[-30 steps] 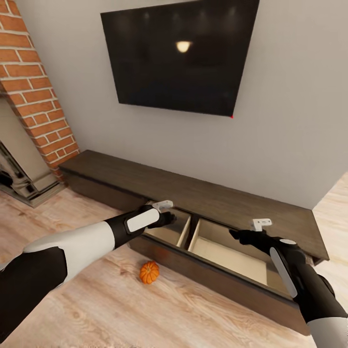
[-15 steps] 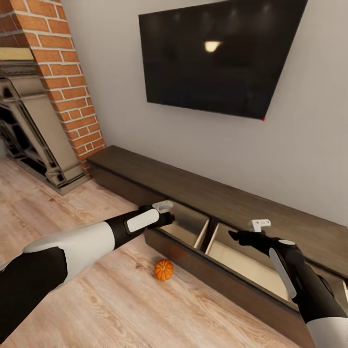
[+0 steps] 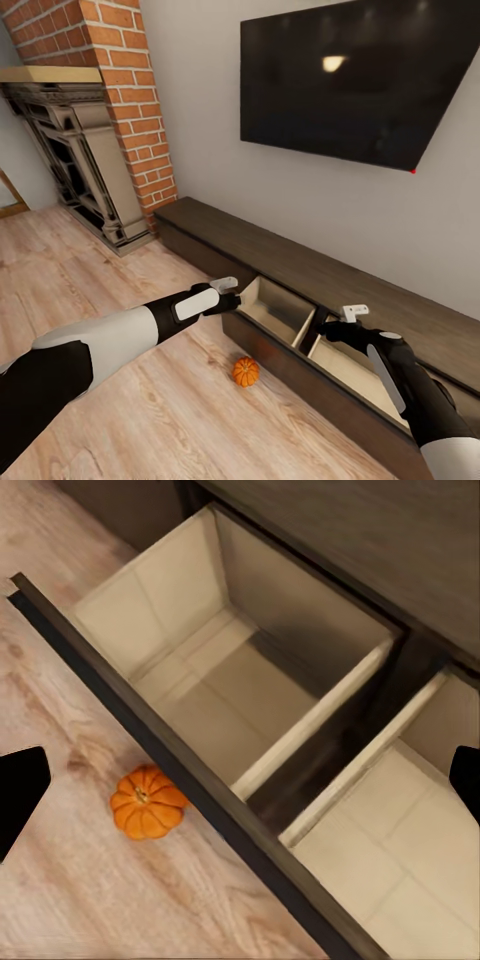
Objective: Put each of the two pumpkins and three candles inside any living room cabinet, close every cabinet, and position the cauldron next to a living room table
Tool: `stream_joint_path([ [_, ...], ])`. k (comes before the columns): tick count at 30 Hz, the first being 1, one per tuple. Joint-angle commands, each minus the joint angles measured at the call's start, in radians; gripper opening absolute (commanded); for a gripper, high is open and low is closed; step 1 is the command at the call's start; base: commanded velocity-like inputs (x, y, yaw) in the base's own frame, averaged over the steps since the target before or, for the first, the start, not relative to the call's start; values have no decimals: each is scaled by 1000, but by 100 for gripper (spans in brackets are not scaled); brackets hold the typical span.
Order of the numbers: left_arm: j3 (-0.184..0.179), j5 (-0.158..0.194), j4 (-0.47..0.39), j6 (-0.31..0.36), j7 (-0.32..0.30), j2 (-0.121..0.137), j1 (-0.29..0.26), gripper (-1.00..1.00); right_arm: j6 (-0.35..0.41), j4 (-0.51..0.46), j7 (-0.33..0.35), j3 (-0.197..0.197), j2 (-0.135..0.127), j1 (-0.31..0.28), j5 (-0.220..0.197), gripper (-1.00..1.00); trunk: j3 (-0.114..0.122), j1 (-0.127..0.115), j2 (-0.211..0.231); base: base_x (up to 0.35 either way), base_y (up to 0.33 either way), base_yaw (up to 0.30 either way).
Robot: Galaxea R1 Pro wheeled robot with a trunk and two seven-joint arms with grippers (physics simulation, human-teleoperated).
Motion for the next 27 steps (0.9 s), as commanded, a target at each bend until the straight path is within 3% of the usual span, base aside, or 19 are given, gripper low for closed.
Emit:
stream_joint_path([
  [1,0,0,0,0,0,0,0,100,0,1,0,0,0,0,0,100,0,0,0,0,0,288],
  [14,0,0,-1,-1,-1,0,1,100,-1,10,2,0,0,0,0,100,0,0,0,0,0,273],
  [27,0,0,-3,-1,-1,-2,1,100,-2,9,4,0,0,0,1,100,0,0,0,0,0,23],
])
